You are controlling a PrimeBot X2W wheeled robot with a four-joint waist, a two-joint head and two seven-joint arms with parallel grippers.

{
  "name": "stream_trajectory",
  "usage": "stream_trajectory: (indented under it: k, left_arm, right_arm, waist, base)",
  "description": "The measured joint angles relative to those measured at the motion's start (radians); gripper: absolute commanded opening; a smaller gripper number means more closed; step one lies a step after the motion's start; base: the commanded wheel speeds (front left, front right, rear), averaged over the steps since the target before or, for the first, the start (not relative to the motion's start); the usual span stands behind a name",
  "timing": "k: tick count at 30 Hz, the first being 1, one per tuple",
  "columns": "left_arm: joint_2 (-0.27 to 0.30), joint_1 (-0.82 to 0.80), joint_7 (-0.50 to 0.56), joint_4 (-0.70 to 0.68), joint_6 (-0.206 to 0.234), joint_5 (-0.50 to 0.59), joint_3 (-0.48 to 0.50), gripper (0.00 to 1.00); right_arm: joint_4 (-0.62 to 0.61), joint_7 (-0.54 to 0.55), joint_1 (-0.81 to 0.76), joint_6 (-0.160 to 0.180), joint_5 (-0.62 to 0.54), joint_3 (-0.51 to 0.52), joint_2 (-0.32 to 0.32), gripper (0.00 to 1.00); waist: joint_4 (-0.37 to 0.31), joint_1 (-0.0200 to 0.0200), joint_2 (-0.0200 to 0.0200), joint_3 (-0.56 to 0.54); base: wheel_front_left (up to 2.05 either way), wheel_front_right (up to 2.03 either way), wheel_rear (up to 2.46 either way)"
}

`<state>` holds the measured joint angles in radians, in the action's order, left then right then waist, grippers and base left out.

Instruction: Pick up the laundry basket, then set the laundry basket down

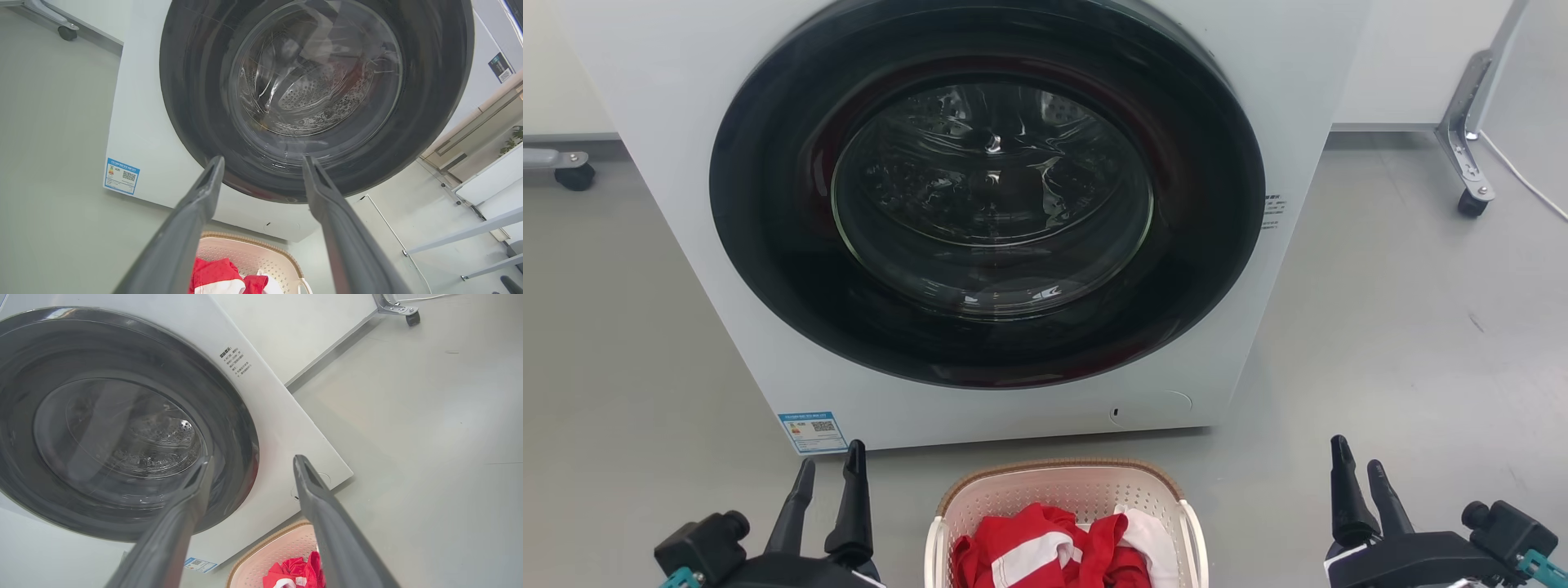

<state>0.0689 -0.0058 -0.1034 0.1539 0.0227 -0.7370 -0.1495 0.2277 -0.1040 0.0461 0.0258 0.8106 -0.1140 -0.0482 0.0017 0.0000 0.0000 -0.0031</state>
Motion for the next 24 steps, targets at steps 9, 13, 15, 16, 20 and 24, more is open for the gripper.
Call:
stream_trajectory:
  k: [9, 13, 15, 16, 20, 24]
  left_arm:
    - [0.002, 0.015, -0.033, -0.029, 0.022, 0.144, -0.025, 1.0]
    - [0.002, 0.016, -0.046, -0.037, 0.031, 0.195, -0.032, 1.0]
    - [0.003, 0.016, -0.051, -0.043, 0.032, 0.22, -0.038, 1.0]
    - [0.003, 0.017, -0.058, -0.046, 0.038, 0.24, -0.043, 1.0]
    - [0.003, 0.027, -0.068, -0.063, 0.049, 0.304, -0.053, 1.0]
    - [0.004, 0.035, -0.086, -0.073, 0.058, 0.364, -0.061, 1.0]
  right_arm:
    - [-0.024, -0.031, -0.005, 0.019, -0.131, -0.029, 0.0, 1.0]
    - [-0.031, -0.043, -0.014, 0.023, -0.172, -0.038, 0.0, 1.0]
    - [-0.032, -0.052, -0.018, 0.028, -0.2, -0.045, -0.001, 1.0]
    - [-0.034, -0.056, -0.018, 0.028, -0.211, -0.049, -0.001, 1.0]
    - [-0.044, -0.069, -0.018, 0.037, -0.268, -0.059, -0.001, 1.0]
    - [-0.057, -0.084, -0.018, 0.045, -0.326, -0.07, -0.001, 1.0]
  waist:
    - [0.001, 0.0, 0.0, 0.001]
    - [0.001, 0.0, 0.0, 0.002]
    - [0.001, 0.0, 0.0, 0.003]
    - [0.001, 0.0, 0.0, 0.003]
    - [0.001, 0.0, 0.0, 0.004]
    - [0.001, 0.0, 0.0, 0.005]
  base:
    - [0.0, 0.0, 0.0]
    - [0.0, 0.0, 0.0]
    - [0.0, 0.0, 0.0]
    - [0.0, 0.0, 0.0]
    - [0.0, 0.0, 0.0]
    - [0.0, 0.0, 0.0]
